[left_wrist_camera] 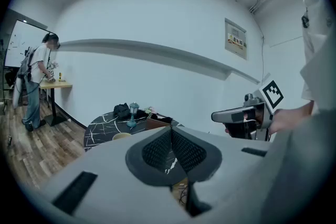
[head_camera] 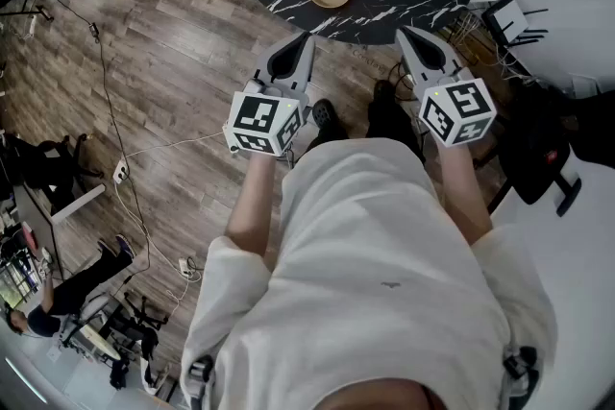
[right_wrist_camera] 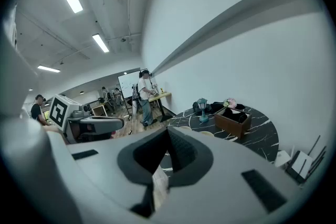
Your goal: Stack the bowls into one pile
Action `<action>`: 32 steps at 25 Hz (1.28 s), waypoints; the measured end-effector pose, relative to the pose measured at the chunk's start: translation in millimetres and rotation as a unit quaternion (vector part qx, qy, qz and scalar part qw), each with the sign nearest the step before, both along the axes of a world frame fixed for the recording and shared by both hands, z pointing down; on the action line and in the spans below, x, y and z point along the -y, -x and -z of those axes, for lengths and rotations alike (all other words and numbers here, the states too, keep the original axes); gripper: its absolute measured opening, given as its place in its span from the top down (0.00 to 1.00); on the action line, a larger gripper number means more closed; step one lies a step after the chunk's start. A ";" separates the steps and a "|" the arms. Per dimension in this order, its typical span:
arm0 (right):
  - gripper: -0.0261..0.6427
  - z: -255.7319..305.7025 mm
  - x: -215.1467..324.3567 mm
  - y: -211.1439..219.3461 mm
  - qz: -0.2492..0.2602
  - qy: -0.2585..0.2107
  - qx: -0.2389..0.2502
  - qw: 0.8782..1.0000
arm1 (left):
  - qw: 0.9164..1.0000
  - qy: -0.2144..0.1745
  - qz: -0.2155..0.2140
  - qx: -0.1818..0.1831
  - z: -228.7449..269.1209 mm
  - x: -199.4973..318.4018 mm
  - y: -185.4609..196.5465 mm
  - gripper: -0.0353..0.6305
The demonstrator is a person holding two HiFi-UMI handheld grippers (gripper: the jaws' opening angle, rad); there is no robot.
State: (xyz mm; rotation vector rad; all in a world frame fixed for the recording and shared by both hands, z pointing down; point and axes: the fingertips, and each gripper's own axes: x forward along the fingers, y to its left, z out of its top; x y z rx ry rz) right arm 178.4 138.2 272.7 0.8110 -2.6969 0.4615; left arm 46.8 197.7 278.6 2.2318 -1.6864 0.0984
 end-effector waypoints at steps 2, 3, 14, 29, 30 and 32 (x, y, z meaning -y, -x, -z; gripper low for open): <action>0.95 1.0 -6.7 2.7 -0.004 0.000 -0.001 1.000 | 1.000 -0.001 -0.006 0.001 1.1 -6.0 0.5 0.94; 0.95 1.8 -9.9 3.9 -0.005 0.000 -0.002 1.000 | 1.000 -0.001 -0.009 0.000 1.8 -9.0 0.9 0.94; 0.95 8.3 -34.7 14.8 -0.028 -0.015 -0.012 0.999 | 1.000 -0.006 -0.029 -0.011 6.2 -35.0 11.0 0.94; 0.95 -8.4 -62.9 21.0 -0.042 0.006 -0.027 0.999 | 0.999 0.005 -0.044 -0.012 -4.2 -57.4 12.2 0.94; 0.95 -11.5 -62.2 21.2 -0.041 0.008 -0.030 0.999 | 0.999 0.007 -0.045 -0.011 -6.6 -56.3 11.5 0.94; 0.93 -18.2 -60.6 22.2 -0.037 0.017 -0.034 0.999 | 0.999 0.010 -0.043 -0.010 -10.5 -54.1 11.1 0.94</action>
